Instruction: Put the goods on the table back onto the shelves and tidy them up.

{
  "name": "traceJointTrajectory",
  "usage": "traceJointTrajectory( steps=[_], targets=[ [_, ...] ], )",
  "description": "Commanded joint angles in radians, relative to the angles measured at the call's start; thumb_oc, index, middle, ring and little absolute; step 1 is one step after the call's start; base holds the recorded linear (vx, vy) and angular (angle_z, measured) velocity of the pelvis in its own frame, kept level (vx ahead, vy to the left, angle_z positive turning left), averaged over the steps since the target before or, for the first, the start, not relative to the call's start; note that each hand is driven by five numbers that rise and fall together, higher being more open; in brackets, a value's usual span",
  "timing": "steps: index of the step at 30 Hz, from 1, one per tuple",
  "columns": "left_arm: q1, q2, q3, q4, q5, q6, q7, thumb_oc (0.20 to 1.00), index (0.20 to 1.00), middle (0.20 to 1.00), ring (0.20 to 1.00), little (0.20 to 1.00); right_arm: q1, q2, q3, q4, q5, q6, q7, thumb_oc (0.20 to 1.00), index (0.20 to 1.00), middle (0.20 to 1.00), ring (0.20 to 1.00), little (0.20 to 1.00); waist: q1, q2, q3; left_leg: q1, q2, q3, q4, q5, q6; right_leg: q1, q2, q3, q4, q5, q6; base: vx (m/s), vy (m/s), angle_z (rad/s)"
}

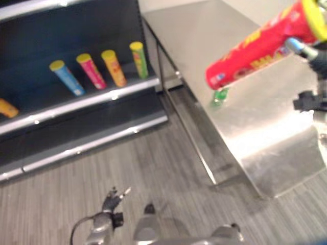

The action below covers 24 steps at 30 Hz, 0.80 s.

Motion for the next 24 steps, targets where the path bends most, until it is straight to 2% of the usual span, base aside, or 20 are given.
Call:
traceJointTrajectory(
  steps=[1,2,5,7,9,10,12,13,14,15,16,17,20,21,22,23,24],
  targets=[
    [0.013,0.052,-0.010,-0.018,0.040,-0.008,-0.017,1.000,1.000,1.000,1.000,1.000,-0.123,-0.079,-0.013,-0.034,0.013,-0.050,-0.017,0.200,0.200,0.200,0.200,0.200,0.019,-0.017,-0.027,0.101,0.027,0.018,-0.111,-0.064,0.007,-0.057,0.225,0.141,0.087,-0.366,0.050,-0.05,0.224,0.15],
    [0.012,0.052,-0.010,-0.018,0.040,-0.008,-0.017,1.000,1.000,1.000,1.000,1.000,-0.124,-0.079,-0.013,-0.034,0.014,-0.050,-0.017,0.200,0.200,0.200,0.200,0.200,0.018,-0.017,-0.028,0.098,0.026,0.017,-0.111,-0.061,0.007,-0.060,0.224,0.140,0.088,-0.364,0.049,-0.03,0.206,0.23],
    [0.017,0.046,0.001,0.016,0.040,0.005,-0.018,1.000,1.000,1.000,1.000,1.000,-0.150,-0.100,0.040,-0.021,-0.005,-0.042,0.006,0.200,0.200,0.200,0.200,0.200,0.028,-0.041,-0.018,0.089,-0.031,0.003,-0.098,-0.066,0.034,-0.057,0.361,0.222,0.112,-0.440,0.006,-0.03,0.110,0.53],
    [0.009,0.036,0.015,0.040,0.022,0.001,-0.015,1.000,1.000,1.000,1.000,1.000,-0.216,-0.125,0.122,-0.025,-0.027,-0.028,0.026,0.200,0.200,0.200,0.200,0.200,0.030,-0.056,-0.004,0.103,-0.067,-0.028,-0.082,-0.081,0.043,-0.071,0.408,0.273,0.092,-0.455,-0.028,0.04,0.038,0.30],
    [0.017,0.033,0.022,0.037,0.014,-0.001,-0.012,1.000,1.000,1.000,1.000,1.000,-0.245,-0.122,0.157,-0.032,-0.022,-0.017,0.041,0.200,0.200,0.200,0.200,0.200,0.032,-0.059,0.002,0.100,-0.081,-0.036,-0.057,-0.096,0.041,-0.068,0.404,0.273,0.076,-0.443,-0.027,0.08,0.013,0.08],
    [0.027,0.021,0.033,0.024,-0.012,-0.002,-0.008,1.000,1.000,1.000,1.000,1.000,-0.289,-0.123,0.207,-0.041,-0.032,-0.017,0.048,0.200,0.200,0.200,0.200,0.200,0.043,-0.065,0.021,0.088,-0.091,-0.041,0.003,-0.120,0.038,-0.052,0.402,0.277,0.066,-0.444,-0.040,0.10,0.033,0.22],
    [0.039,-0.004,0.044,0.018,-0.050,0.002,0.000,1.000,1.000,1.000,1.000,1.000,-0.357,-0.127,0.305,-0.018,-0.048,0.006,0.066,0.200,0.200,0.200,0.200,0.200,0.052,-0.057,0.044,0.047,-0.084,-0.052,0.100,-0.126,0.024,-0.004,0.396,0.248,0.011,-0.450,-0.051,0.06,0.067,0.42],
    [0.046,-0.008,0.041,0.020,-0.059,0.003,0.003,1.000,1.000,1.000,1.000,1.000,-0.365,-0.121,0.317,-0.024,-0.048,0.011,0.078,0.200,0.200,0.200,0.200,0.200,0.055,-0.056,0.048,0.029,-0.060,-0.047,0.110,-0.118,0.012,0.007,0.388,0.239,0.002,-0.455,-0.046,0.03,0.065,0.53],
    [0.047,-0.008,0.042,0.020,-0.060,0.003,0.003,1.000,1.000,1.000,1.000,1.000,-0.367,-0.121,0.318,-0.023,-0.048,0.011,0.078,0.200,0.200,0.200,0.200,0.200,0.053,-0.055,0.048,0.028,-0.059,-0.049,0.114,-0.120,0.011,0.008,0.389,0.237,0.002,-0.455,-0.047,0.07,0.218,0.55],
    [0.056,-0.004,0.046,0.033,-0.075,0.002,0.005,1.000,1.000,1.000,1.000,1.000,-0.408,-0.113,0.369,-0.017,-0.049,0.026,0.093,0.200,0.200,0.200,0.200,0.200,0.055,-0.049,0.045,0.020,0.018,-0.042,0.078,-0.086,-0.014,0.020,0.371,0.224,-0.006,-0.468,-0.029,0.05,0.171,0.46],
    [0.056,-0.005,0.048,0.033,-0.075,0.001,0.005,1.000,1.000,1.000,1.000,1.000,-0.413,-0.112,0.374,-0.014,-0.049,0.025,0.092,0.200,0.200,0.200,0.200,0.200,0.054,-0.047,0.046,0.023,0.019,-0.042,0.076,-0.087,-0.016,0.021,0.372,0.225,-0.006,-0.469,-0.030,0.08,0.393,0.32],
    [0.053,-0.002,0.047,0.046,-0.073,0.003,0.015,1.000,1.000,1.000,1.000,1.000,-0.420,-0.092,0.397,-0.011,-0.046,0.029,0.097,0.200,0.200,0.200,0.200,0.200,0.050,-0.046,0.041,0.018,0.089,-0.055,0.022,-0.033,-0.025,0.018,0.341,0.226,-0.005,-0.475,-0.013,0.06,0.352,0.12],
    [0.042,0.012,0.037,0.039,-0.060,-0.004,0.029,1.000,1.000,1.000,1.000,1.000,-0.409,-0.101,0.399,0.019,-0.064,0.027,0.078,0.200,0.200,0.200,0.200,0.200,0.040,-0.038,0.028,-0.013,0.198,-0.055,-0.086,0.075,-0.041,0.026,0.289,0.224,-0.009,-0.480,0.025,0.09,0.372,-0.05],
    [0.042,0.012,0.036,0.039,-0.059,-0.004,0.029,1.000,1.000,1.000,1.000,1.000,-0.408,-0.101,0.398,0.018,-0.064,0.027,0.078,0.200,0.200,0.200,0.200,0.200,0.040,-0.038,0.028,-0.011,0.198,-0.055,-0.090,0.077,-0.042,0.027,0.289,0.223,-0.008,-0.481,0.024,0.23,0.519,0.18],
    [0.044,0.017,0.021,0.028,-0.044,-0.006,0.033,1.000,1.000,1.000,1.000,1.000,-0.367,-0.097,0.373,0.024,-0.080,0.028,0.067,0.200,0.200,0.200,0.200,0.200,0.038,-0.024,0.011,-0.047,0.235,-0.073,-0.106,0.121,-0.070,0.056,0.238,0.218,-0.010,-0.477,0.059,0.25,0.545,0.45],
    [0.048,0.023,0.015,0.019,-0.041,-0.008,0.034,1.000,1.000,1.000,1.000,1.000,-0.344,-0.094,0.361,0.018,-0.091,0.036,0.066,0.200,0.200,0.200,0.200,0.200,0.040,-0.021,0.006,-0.067,0.234,-0.092,-0.083,0.119,-0.083,0.067,0.210,0.220,-0.006,-0.475,0.072,0.37,0.802,0.46],
    [0.053,0.021,0.005,0.026,-0.030,-0.010,0.029,1.000,1.000,1.000,1.000,1.000,-0.324,-0.079,0.348,0.011,-0.090,0.035,0.061,0.200,0.200,0.200,0.200,0.200,0.039,-0.010,-0.010,-0.044,0.233,-0.108,-0.079,0.085,-0.090,0.080,0.176,0.231,0.000,-0.466,0.085,0.31,0.628,0.34]
  ],
)
